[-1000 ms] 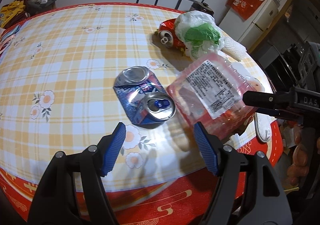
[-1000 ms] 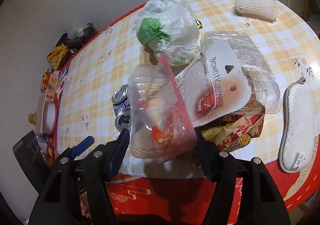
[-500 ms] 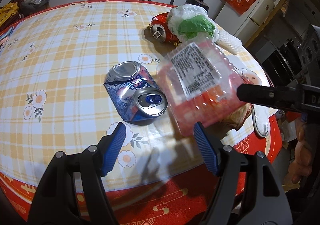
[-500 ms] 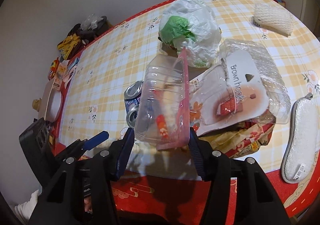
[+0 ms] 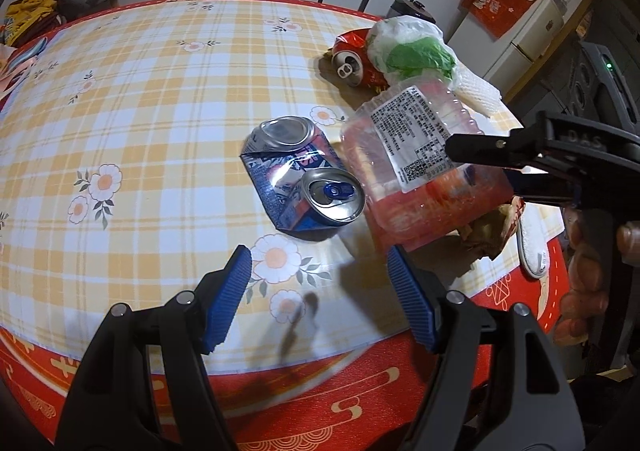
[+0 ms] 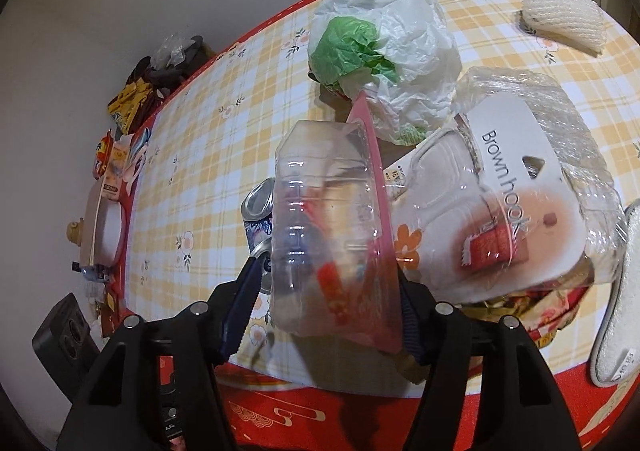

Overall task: Collect trash
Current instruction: 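Grasp the clear plastic container with the right tool and lift it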

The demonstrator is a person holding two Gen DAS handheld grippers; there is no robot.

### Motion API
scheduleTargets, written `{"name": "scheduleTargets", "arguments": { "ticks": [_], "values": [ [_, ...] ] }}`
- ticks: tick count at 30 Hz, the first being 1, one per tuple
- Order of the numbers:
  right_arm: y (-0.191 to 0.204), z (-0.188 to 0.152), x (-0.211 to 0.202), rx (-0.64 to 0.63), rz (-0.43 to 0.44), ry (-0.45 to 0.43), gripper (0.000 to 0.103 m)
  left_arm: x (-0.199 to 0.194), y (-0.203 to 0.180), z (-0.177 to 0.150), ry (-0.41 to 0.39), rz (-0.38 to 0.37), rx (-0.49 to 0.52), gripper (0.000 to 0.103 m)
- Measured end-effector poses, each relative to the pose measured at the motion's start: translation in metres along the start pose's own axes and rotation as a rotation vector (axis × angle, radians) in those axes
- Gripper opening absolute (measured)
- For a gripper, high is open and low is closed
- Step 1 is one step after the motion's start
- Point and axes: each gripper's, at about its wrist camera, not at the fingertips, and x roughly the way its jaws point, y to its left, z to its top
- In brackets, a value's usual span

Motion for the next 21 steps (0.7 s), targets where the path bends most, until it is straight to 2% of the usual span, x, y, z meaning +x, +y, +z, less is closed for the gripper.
{"name": "scheduleTargets", "arguments": {
  "ticks": [5, 11, 16, 18, 21],
  "values": [
    [0.000, 0.001, 0.001, 0.009, 0.042, -0.003, 0.049, 0.001, 0.005, 0.002, 0.000, 0.008, -0.013, 0.071],
    [0.010, 0.005, -0.018, -0.016, 0.126, -0.062, 0.048, 0.004, 0.007, 0.006, 0.000, 0.017, -0.020, 0.071],
    [0.005, 0.012, -0.043, -0.012, 0.110, -0.150, 0.049, 0.011, 0.004, 0.012, 0.009, 0.024, -0.013, 0.071],
    [0.001, 0.013, -0.052, -0.022, 0.094, -0.176, 0.049, 0.018, 0.007, 0.015, 0.023, 0.003, -0.054, 0.071],
    [-0.005, 0.012, -0.059, -0.020, 0.082, -0.193, 0.049, 0.033, 0.021, 0.020, 0.053, -0.042, -0.200, 0.065]
  ]
}}
